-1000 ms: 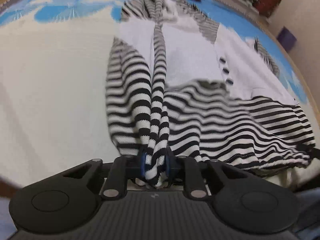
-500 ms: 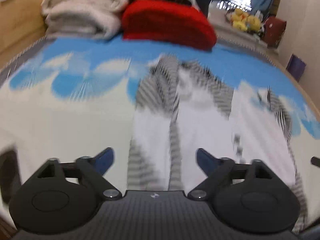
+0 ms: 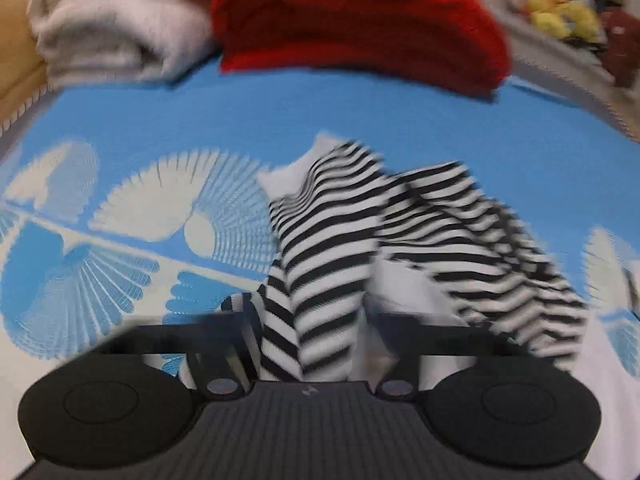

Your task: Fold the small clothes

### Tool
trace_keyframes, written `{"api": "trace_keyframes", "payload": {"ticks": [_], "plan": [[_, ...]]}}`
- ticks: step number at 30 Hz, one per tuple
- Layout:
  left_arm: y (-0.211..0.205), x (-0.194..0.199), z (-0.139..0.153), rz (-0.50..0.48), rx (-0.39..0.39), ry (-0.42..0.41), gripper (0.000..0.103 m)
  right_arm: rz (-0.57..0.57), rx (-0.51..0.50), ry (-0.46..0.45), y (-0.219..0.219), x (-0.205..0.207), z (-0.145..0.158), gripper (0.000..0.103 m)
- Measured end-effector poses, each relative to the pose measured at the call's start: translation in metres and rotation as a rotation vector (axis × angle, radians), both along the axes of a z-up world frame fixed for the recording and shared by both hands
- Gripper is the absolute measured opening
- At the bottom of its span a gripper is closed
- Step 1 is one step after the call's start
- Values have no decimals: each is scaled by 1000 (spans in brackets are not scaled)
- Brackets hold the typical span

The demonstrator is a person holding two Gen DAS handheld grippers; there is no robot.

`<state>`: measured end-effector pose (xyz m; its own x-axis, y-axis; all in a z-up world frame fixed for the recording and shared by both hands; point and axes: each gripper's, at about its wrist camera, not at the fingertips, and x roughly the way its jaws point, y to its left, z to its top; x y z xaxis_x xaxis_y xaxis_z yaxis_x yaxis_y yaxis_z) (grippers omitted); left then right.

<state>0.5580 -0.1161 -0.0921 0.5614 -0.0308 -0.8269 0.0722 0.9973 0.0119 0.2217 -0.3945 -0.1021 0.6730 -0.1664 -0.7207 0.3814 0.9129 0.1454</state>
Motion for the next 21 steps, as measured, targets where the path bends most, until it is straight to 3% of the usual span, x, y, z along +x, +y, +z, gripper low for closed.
{"api": "trace_keyframes", "payload": {"ticks": [2,4,6,8,10,12,14,16,18,21], "plan": [[25,2,-6,38,-19,17,7,18,-19,13,8,1,-2,82],[66,-8,4,88,84,-66,7,56,-23,13,14,3,-4,82],[135,-18,13,207,150,-82,7,78,-52,13,20,1,-5,82],[205,-29,13,323,180,-32,7,76,-70,21,23,0,-6,81],[277,-46,-3,430,87,86,7,68,-41,6,23,0,-3,81],[303,-61,-16,492,108,111,12,51,2,-7,22,2,-1,81],[307,-70,-28,529,130,132,37,45,40,-9,20,4,-1,81],[302,-72,-33,530,130,136,83,19,57,-14,11,3,0,81],[291,-71,-27,522,168,85,96,-46,65,-51,-9,-1,8,81],[268,-64,-13,482,213,-12,102,-178,97,-99,-57,4,18,82]]}}
